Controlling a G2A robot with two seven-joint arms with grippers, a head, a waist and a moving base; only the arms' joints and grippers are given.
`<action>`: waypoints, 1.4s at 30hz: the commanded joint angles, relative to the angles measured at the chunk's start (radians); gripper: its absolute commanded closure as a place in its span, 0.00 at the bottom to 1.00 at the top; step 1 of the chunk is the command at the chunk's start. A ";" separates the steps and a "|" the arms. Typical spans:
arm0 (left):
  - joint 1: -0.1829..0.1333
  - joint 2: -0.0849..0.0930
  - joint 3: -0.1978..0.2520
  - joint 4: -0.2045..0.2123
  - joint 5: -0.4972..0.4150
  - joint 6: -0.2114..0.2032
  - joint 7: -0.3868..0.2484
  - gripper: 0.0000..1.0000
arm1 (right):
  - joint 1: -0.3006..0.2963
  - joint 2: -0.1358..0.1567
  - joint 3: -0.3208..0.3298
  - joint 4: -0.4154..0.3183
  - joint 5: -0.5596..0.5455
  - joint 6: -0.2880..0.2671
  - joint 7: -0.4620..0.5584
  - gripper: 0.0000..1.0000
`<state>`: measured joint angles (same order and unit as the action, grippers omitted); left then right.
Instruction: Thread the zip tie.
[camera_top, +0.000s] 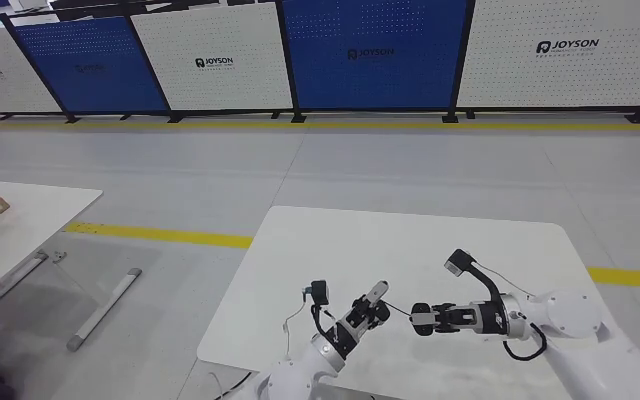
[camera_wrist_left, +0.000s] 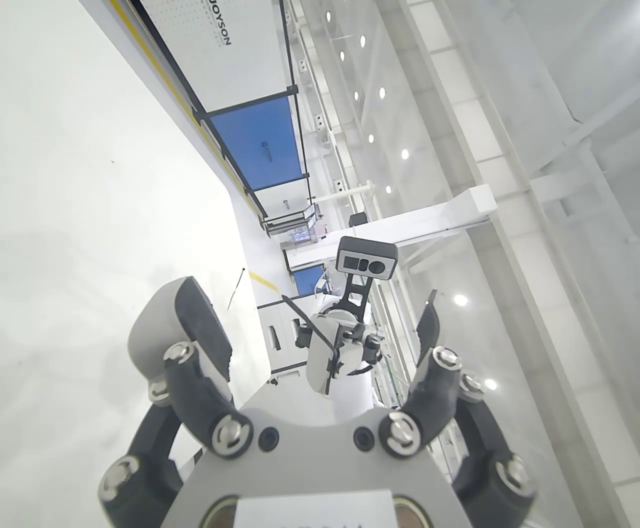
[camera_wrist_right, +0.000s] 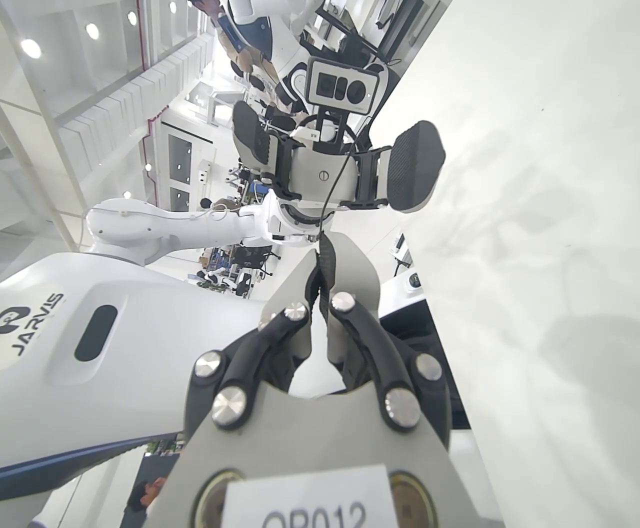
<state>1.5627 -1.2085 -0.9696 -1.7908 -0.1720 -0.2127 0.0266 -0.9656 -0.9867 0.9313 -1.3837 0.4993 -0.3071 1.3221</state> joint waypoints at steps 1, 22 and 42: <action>0.000 0.001 0.000 0.009 0.030 -0.017 -0.008 0.02 | 0.000 0.000 0.000 0.000 0.000 0.000 0.000 1.00; 0.039 0.013 -0.019 -0.013 0.080 -0.078 -0.111 1.00 | 0.000 0.000 0.000 0.000 0.000 0.000 0.000 1.00; 0.056 0.018 -0.028 -0.024 0.094 -0.103 -0.133 1.00 | 0.000 0.000 0.000 0.000 0.000 0.000 0.000 1.00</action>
<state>1.6187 -1.1906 -0.9979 -1.8155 -0.0790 -0.3164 -0.1075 -0.9656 -0.9867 0.9313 -1.3837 0.4993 -0.3071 1.3221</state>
